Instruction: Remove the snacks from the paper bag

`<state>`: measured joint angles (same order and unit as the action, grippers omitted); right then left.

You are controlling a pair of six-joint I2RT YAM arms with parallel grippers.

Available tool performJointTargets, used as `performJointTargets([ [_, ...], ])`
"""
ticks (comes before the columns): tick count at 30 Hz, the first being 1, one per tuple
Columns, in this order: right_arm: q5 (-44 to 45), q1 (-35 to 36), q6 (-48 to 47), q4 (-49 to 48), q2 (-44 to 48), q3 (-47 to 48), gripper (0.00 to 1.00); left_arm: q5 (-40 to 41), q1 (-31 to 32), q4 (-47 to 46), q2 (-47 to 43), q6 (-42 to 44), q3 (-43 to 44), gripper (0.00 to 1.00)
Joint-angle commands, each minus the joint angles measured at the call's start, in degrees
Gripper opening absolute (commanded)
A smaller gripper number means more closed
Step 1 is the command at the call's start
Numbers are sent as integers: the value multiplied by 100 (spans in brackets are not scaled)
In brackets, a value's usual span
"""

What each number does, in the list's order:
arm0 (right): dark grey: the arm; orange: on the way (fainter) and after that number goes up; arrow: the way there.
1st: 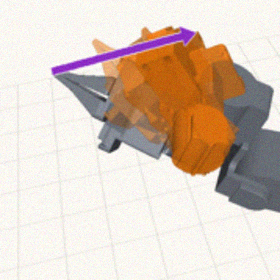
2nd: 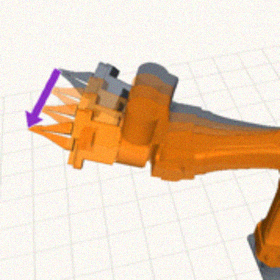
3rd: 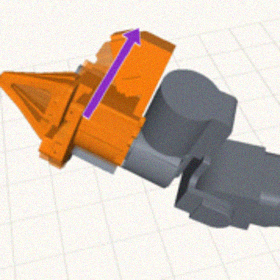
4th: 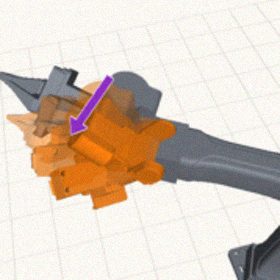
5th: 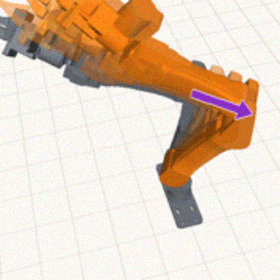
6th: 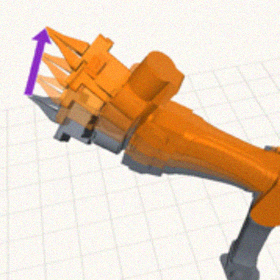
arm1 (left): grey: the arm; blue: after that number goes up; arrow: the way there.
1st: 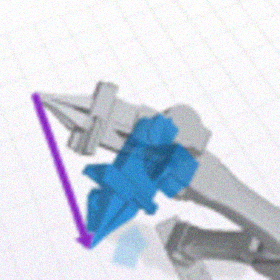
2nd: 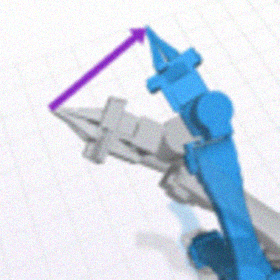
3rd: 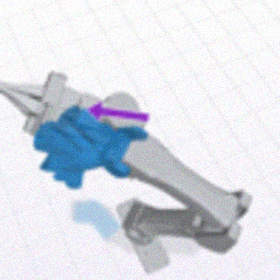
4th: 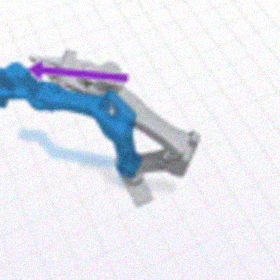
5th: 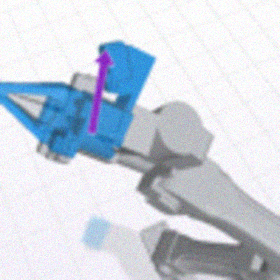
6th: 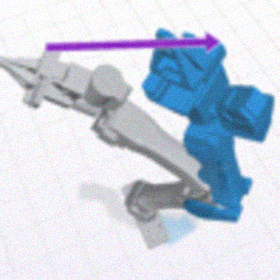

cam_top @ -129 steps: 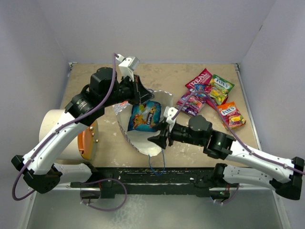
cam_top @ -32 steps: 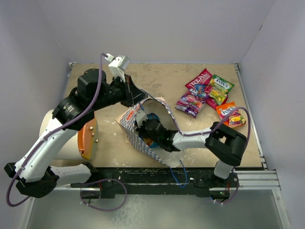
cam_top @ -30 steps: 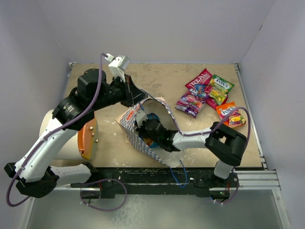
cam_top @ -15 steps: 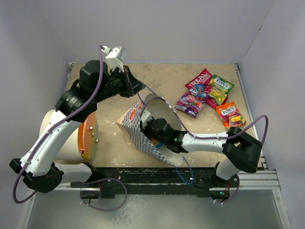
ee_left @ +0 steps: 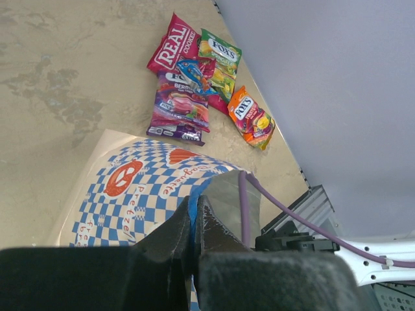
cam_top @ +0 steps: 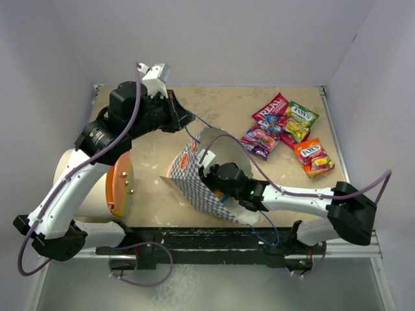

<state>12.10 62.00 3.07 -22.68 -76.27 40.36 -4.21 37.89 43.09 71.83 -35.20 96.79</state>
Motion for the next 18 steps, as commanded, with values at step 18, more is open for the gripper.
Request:
performJointTargets([
  [18,920,-158,-511,550,1548,1270,0,-319,-67,-132,-73,-982,-343,0],
])
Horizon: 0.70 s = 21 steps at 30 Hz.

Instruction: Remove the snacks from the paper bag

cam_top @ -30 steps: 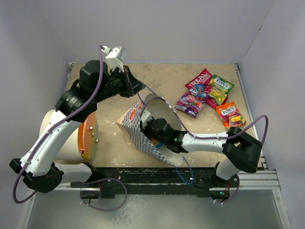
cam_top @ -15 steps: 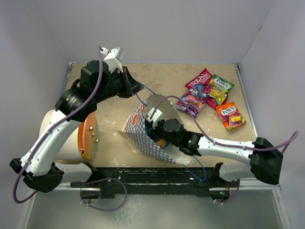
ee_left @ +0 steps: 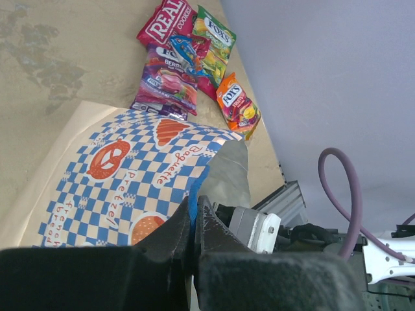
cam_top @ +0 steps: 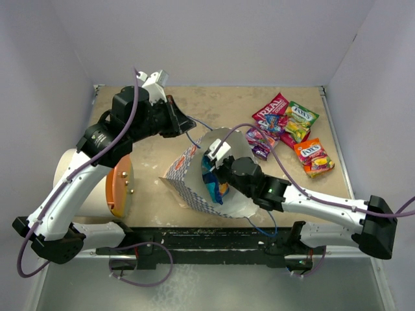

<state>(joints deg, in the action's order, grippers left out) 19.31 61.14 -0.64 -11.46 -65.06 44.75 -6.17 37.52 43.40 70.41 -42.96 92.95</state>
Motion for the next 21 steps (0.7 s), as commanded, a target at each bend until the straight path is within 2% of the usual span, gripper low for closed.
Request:
performJointTargets([
  [1,178,-74,-139,-535,450,931,0,-124,-28,-138,93,-238,47,0],
  [10,228,-182,-479,-212,283,2374,0,125,-33,-51,224,-170,115,0],
  [15,224,-337,-739,114,57,3296,0,635,-33,185,245,-133,318,0],
  [21,552,-631,-1562,233,-29,4080,0,1165,-36,367,175,177,442,0],
])
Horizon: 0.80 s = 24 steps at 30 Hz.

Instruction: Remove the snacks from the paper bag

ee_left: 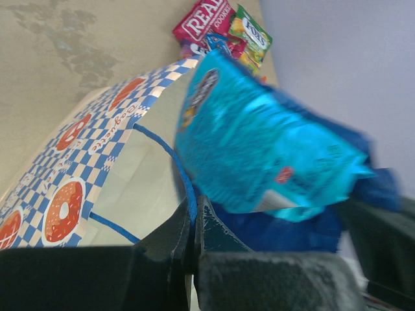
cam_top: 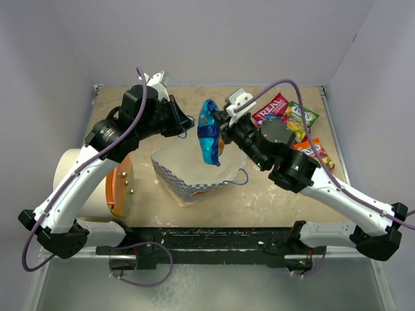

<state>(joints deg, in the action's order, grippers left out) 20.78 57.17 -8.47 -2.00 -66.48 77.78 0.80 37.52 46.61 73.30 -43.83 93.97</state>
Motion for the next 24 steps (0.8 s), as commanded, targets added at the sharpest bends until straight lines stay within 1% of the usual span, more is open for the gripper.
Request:
performJointTargets([
  [1,443,-335,-941,-695,68,914,0,523,-40,64,-110,318,354,0],
  [4,552,-755,-1334,-640,-100,1259,0,635,-34,127,-90,479,369,0],
  [7,762,-1249,-1541,-702,-222,1368,0,785,-36,203,-76,608,412,0],
  [12,1322,-2164,-1189,-465,-371,1202,0,1167,-119,404,-67,842,548,0],
  [15,1406,-2766,-571,-134,-242,873,0,1169,-252,456,-40,1027,606,0],
  [17,1496,-2996,-508,17,-52,575,0,1061,-304,470,-13,1144,624,0],
  [21,2017,-3355,-503,341,355,-126,0,919,-332,453,7,1351,628,1],
  [24,2236,-3700,-166,825,636,-654,0,841,-334,421,22,1588,617,4],
])
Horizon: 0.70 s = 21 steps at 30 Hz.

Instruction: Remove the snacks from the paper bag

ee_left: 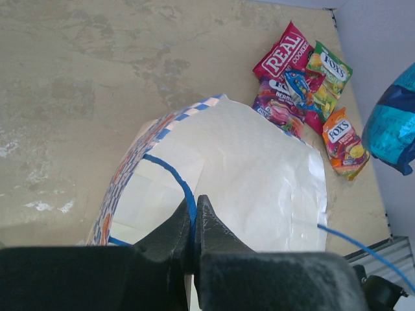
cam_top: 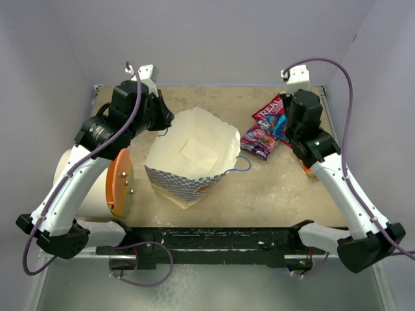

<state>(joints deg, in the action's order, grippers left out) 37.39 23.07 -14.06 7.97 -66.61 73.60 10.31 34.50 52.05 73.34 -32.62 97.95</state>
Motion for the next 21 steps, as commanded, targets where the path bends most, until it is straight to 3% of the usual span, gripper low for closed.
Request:
performJointTargets([
  [1,653,-377,512,41,702,-402,0,-123,-31,-137,22,559,204,4],
  [5,1046,-674,1417,1473,652,-647,0,-95,-31,-162,-36,860,26,4],
  [9,979,-741,1679,1639,687,-1148,0,123,-39,-209,-203,939,-198,9],
  [13,969,-760,1875,1492,61,-1393,0,287,-40,-176,-299,974,-116,32],
  [14,911,-760,1947,1375,-144,-1455,0,311,-40,-178,-344,979,-112,42],
  [19,-72,-760,2593,1020,-1219,-1179,0,468,-40,-14,-441,890,119,69],
  [21,-393,-760,2797,1033,-1481,-893,12,586,-40,105,-447,897,303,79],
])
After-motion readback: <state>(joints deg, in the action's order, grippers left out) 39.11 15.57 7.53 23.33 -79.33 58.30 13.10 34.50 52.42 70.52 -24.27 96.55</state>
